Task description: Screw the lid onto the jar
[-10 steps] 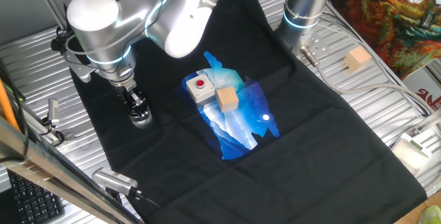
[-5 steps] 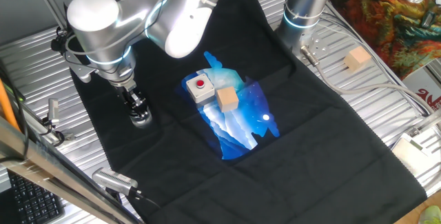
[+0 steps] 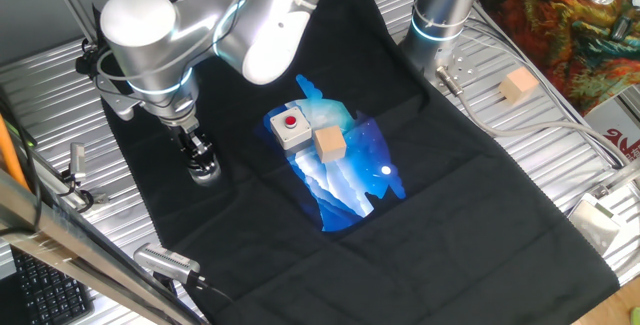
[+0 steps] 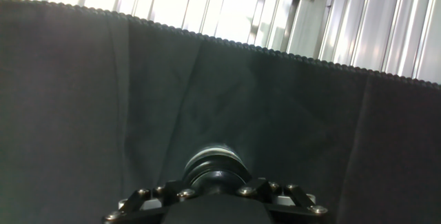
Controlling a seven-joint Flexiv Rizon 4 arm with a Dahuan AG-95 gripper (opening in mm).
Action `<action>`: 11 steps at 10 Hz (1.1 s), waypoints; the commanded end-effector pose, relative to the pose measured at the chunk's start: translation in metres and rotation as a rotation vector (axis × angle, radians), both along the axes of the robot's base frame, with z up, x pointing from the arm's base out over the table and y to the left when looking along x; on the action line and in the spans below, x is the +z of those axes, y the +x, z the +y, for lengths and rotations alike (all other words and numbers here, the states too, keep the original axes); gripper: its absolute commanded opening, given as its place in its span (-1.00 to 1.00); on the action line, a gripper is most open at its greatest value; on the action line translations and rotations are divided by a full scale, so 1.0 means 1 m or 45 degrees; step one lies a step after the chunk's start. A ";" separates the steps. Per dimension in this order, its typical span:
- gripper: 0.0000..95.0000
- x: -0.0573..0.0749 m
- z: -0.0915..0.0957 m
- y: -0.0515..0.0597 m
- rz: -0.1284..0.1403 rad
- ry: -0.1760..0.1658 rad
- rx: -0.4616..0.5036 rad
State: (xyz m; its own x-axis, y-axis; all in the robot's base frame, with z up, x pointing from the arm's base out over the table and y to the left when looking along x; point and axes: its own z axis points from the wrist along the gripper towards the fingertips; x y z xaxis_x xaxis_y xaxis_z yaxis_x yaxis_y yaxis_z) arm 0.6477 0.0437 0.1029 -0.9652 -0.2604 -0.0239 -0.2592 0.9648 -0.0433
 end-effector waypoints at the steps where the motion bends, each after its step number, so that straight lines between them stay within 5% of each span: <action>1: -1.00 0.000 0.000 0.000 -0.002 -0.004 0.001; 11: -1.00 -0.002 0.002 0.003 0.019 -0.024 -0.004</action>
